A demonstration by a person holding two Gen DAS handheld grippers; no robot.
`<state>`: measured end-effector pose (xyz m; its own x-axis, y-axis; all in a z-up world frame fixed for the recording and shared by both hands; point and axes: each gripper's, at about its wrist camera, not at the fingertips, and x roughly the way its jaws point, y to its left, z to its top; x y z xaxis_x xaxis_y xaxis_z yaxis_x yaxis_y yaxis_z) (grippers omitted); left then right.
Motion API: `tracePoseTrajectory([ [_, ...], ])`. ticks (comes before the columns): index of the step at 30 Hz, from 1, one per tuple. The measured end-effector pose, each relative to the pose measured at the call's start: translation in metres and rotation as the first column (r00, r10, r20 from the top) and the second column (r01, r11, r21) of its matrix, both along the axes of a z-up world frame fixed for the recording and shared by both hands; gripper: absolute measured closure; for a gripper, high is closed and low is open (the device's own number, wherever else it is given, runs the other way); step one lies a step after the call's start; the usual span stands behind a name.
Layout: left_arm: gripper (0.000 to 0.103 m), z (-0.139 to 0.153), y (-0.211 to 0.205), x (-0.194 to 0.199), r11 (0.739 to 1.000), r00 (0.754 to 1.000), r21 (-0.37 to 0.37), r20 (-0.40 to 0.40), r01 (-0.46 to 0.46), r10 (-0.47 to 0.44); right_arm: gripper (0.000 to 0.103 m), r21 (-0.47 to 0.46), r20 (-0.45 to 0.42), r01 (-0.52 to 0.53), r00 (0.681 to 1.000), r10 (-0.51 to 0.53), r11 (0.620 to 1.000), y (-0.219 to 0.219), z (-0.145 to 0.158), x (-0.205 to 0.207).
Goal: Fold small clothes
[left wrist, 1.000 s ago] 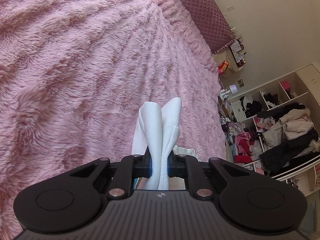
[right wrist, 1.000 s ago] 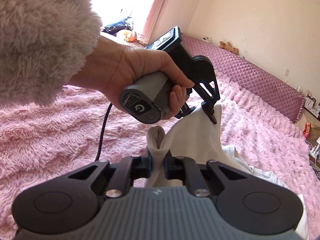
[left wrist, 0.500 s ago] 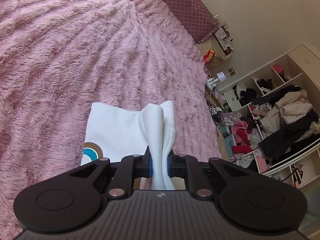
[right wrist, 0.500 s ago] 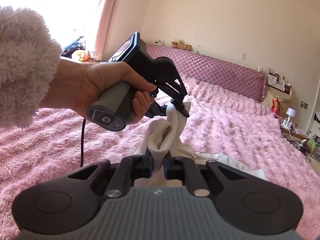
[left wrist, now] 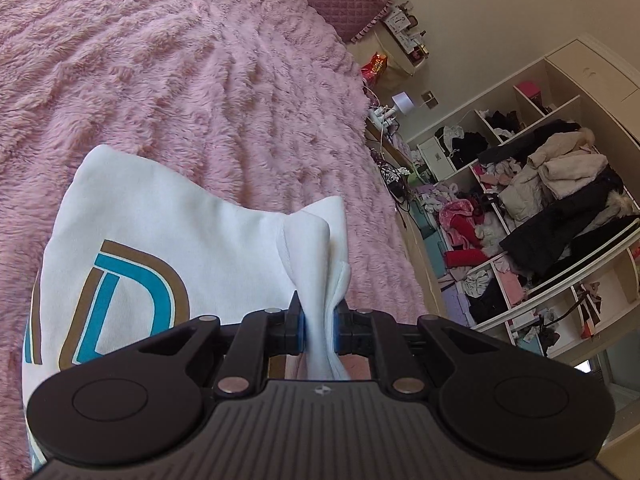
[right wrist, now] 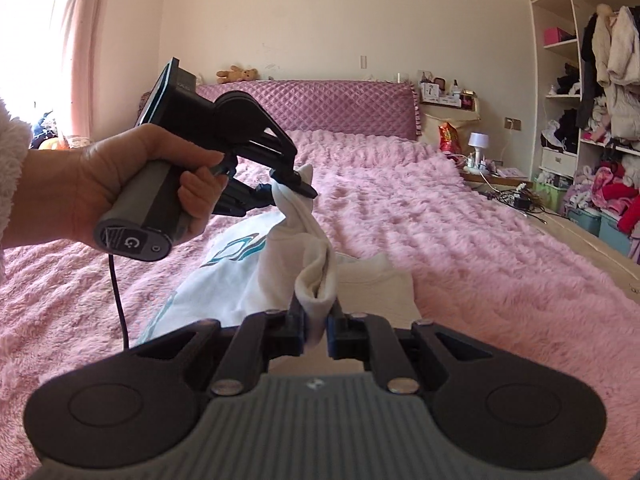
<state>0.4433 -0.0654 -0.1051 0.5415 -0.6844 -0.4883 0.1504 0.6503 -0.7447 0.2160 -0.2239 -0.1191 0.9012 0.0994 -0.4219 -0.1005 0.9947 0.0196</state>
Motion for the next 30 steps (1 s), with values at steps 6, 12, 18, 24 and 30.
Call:
tracePoseTrajectory([
  [6,0.09,-0.014,-0.049,-0.002,0.997,0.999,0.069,-0.014,0.04,-0.039,0.099,0.054,-0.044,0.079,0.996,-0.077,0.995,-0.043,-0.02,-0.01],
  [12,0.09,-0.028,-0.078,-0.006,0.99,0.999,0.133,-0.03,0.047,-0.044,0.099,0.119,-0.106,0.125,0.988,-0.113,0.985,-0.07,-0.045,-0.009],
  [18,0.09,-0.028,-0.092,-0.009,0.981,0.998,0.182,-0.012,0.06,-0.059,0.099,0.157,-0.11,0.152,0.985,-0.135,0.976,-0.081,-0.055,-0.008],
  [24,0.09,-0.029,-0.106,-0.009,0.975,0.997,0.21,-0.007,0.071,-0.071,0.099,0.183,-0.115,0.182,0.98,-0.163,0.966,-0.085,-0.057,-0.011],
  [30,0.09,-0.03,-0.118,-0.008,0.969,0.995,0.229,0.001,0.095,-0.098,0.1,0.192,-0.123,0.218,0.973,-0.197,0.957,-0.091,-0.06,-0.015],
])
